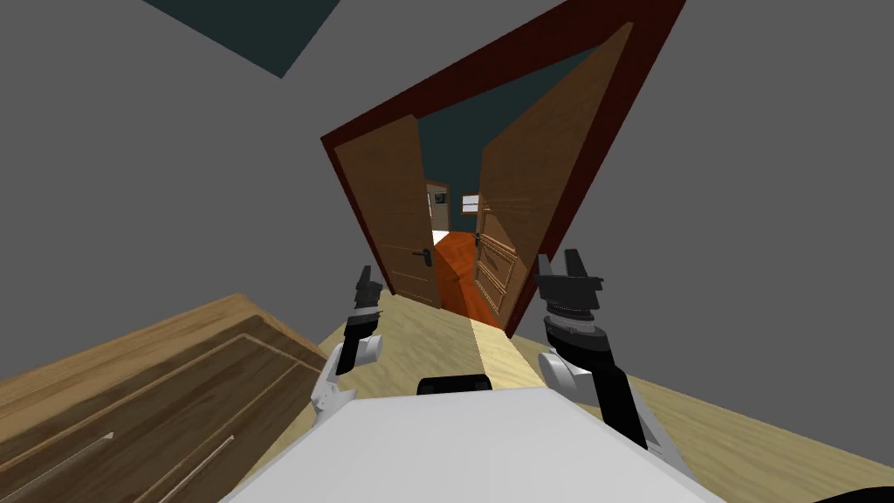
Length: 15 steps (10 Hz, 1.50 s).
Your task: Push the door open
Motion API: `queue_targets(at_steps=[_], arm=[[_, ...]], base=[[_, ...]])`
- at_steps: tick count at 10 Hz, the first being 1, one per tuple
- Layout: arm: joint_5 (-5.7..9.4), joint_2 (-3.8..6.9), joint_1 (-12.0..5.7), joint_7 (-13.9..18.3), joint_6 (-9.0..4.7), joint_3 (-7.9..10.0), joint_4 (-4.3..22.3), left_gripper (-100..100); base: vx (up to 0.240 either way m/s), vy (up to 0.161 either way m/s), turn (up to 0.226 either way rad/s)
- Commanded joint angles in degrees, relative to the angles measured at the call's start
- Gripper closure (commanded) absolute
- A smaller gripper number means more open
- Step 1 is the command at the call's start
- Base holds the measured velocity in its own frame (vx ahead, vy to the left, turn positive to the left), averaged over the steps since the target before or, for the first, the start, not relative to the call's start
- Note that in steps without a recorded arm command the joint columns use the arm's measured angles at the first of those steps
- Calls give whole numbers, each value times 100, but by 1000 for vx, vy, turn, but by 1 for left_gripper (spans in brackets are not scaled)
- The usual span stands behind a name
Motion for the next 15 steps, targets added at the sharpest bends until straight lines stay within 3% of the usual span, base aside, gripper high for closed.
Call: queue_targets(at_steps=[1,14,15], arm=[[-24,28,-165,-7,32,115,279,-100],[-248,61,-1308,-50,293,974,2300,-100],[-248,61,-1308,-50,293,974,2300,-100]], base=[[68,110,-203],[33,126,-200],[10,90,-91]])
